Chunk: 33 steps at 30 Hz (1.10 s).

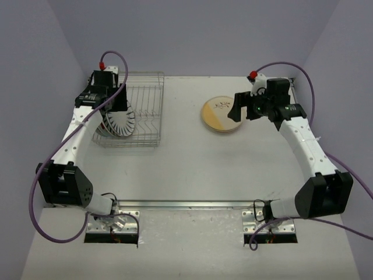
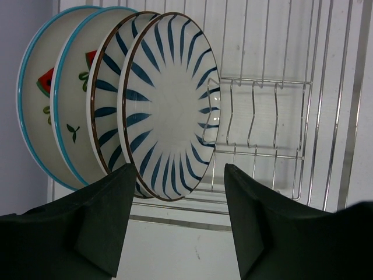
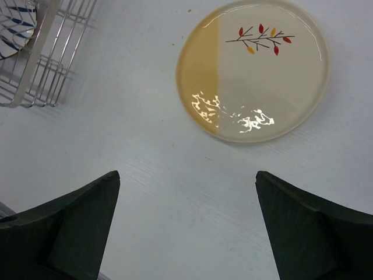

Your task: Unload the plates from the dish rack

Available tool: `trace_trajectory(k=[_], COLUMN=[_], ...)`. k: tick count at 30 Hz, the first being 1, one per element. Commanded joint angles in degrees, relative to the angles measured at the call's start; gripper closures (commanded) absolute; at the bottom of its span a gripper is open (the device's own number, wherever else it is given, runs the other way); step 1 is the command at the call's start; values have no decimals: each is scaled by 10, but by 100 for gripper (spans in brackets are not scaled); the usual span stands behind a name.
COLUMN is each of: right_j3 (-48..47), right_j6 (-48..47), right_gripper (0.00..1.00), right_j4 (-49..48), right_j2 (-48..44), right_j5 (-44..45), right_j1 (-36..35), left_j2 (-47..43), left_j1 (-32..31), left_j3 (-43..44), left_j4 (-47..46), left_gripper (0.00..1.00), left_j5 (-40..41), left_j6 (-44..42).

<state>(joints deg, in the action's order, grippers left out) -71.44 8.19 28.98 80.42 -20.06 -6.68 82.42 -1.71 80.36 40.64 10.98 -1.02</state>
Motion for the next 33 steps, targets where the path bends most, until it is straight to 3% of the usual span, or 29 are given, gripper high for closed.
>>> trace_trajectory(k=[1, 18, 24, 33], right_j3=[34, 110, 116, 117], right_j6=[-40, -51, -48, -40], right_gripper=[1, 1, 1, 1], right_j4=[-19, -24, -28, -29], right_j2=[-73, -144, -142, -134], right_j5=[-5, -14, -15, -20], right_j1=[2, 2, 2, 2], left_j2=[23, 84, 99, 127], left_j1=[16, 48, 51, 52], left_j3=[41, 43, 26, -11], left_j4=[-18, -55, -61, -84], left_gripper=[41, 41, 42, 52], left_j5=[8, 43, 14, -43], left_j6=[-1, -16, -19, -16])
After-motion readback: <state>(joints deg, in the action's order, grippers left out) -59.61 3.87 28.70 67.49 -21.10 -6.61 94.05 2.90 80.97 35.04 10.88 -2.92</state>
